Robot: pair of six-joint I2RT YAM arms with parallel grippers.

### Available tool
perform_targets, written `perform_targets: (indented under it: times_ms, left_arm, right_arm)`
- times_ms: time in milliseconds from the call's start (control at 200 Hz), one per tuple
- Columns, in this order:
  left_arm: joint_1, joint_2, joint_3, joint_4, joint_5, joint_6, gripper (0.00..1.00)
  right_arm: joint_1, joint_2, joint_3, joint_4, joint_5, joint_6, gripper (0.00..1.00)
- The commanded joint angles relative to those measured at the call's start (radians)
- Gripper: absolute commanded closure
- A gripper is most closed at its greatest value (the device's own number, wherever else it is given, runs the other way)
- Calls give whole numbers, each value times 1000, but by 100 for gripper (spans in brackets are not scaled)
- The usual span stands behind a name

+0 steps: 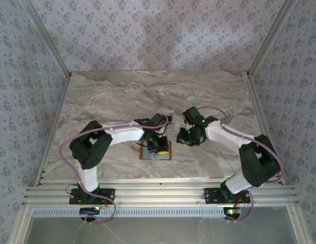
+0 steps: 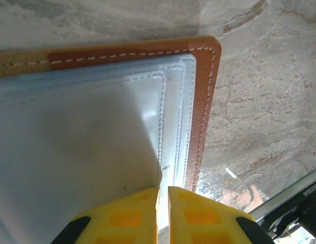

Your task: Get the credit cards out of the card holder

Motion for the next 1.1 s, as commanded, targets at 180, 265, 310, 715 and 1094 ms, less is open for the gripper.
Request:
perform_targets:
  times_ms: [180,265,310,715,1094]
  left_arm:
    - [2,-32,-15,-34,-33,7,91]
    - [3,-34,-19,-32,-31,7,93]
    - [2,-35,-20,-29,-32,5,93]
    - [3,-25,-20,-22,-19,6,94]
    - [2,-21,-23,-15,-12,7,95]
  right_arm:
    - [51,102,13,107,-68,59,86]
    - [61,126,19,125,-76,64,91]
    - [64,142,22,131,-80,65,93]
    - [75,185,24,166,-98,71,96]
    - [87,162,25,164,-99,76,98]
